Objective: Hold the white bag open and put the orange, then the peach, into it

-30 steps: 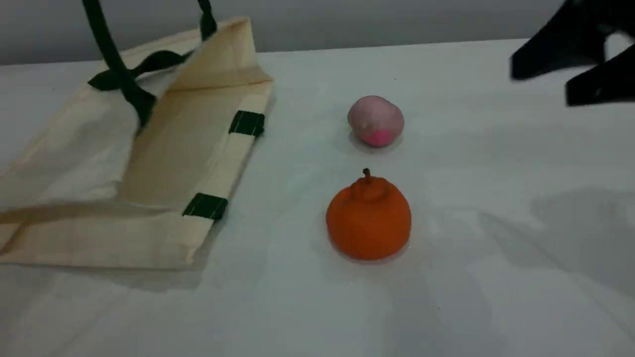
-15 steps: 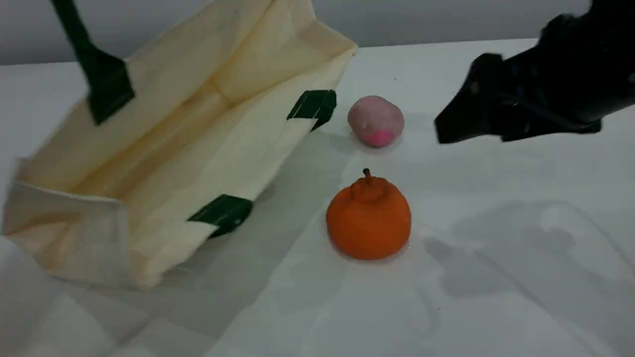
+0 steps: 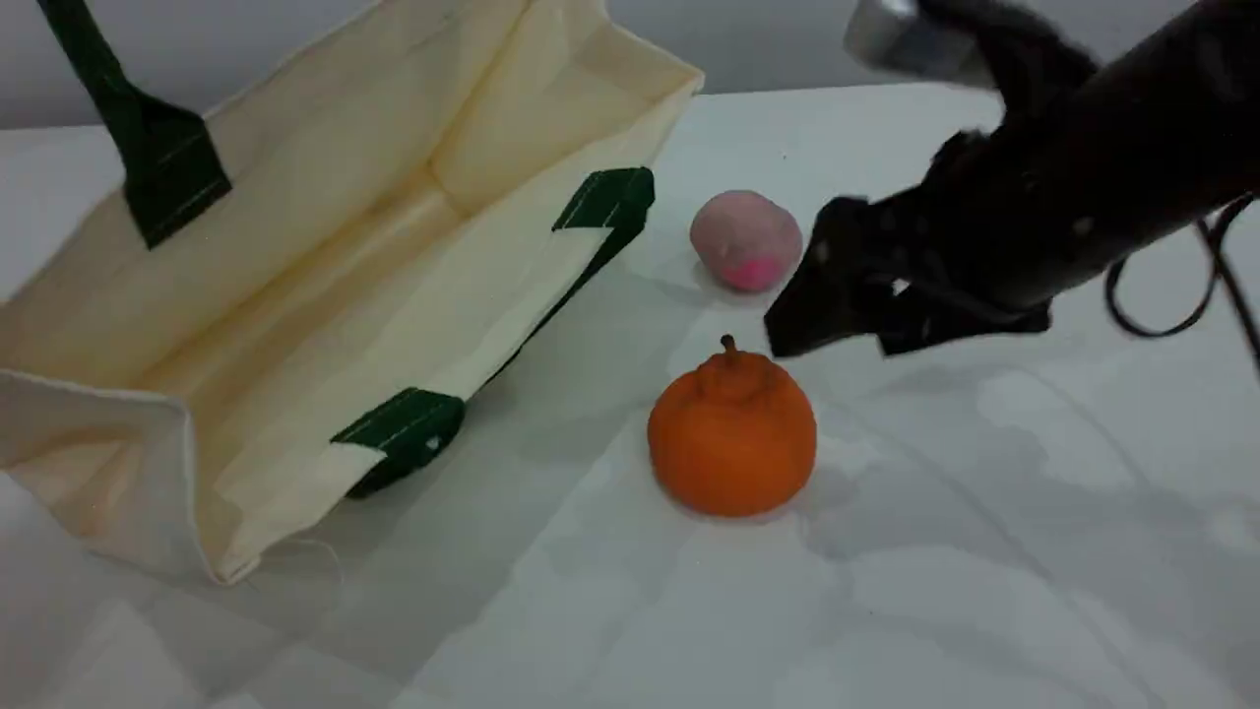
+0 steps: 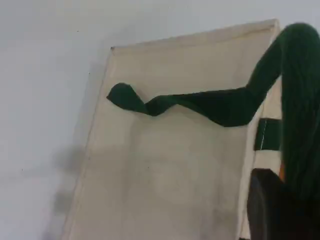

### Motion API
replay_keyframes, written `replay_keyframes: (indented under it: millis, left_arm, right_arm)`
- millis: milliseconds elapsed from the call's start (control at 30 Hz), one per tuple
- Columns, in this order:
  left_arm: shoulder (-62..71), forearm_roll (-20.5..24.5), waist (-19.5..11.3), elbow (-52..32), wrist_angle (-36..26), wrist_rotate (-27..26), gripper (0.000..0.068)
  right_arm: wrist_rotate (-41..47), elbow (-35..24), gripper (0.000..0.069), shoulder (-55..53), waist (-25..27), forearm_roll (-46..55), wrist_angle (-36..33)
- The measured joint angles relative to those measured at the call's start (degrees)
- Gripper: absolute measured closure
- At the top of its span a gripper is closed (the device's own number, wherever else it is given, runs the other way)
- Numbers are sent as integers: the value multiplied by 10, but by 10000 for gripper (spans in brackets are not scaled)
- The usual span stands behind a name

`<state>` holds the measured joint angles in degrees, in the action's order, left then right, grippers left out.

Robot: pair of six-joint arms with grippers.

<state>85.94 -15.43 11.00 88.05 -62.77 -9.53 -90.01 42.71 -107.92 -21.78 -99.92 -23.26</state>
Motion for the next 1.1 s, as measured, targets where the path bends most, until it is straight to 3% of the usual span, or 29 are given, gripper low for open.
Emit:
replay_keyframes:
  millis: [233,400,600,1000,1100]
  left_arm:
    - [0,3,0,0,1,0,617]
    - [0,3,0,0,2,0,617]
    - [0,3,0,0,2,0,617]
    - [0,3,0,0,2,0,617]
    - [0,3,0,0,2,0,617]
  right_arm:
    - [1,24,126,-46,-20,1,-42]
    - [1,51,126,-55,-55,0,-11]
    - [1,77,126,-61,-74,-2,75]
    - [1,98,127,-106,-74,-1,80]
    - [1,98,161,-110,-74,0,78]
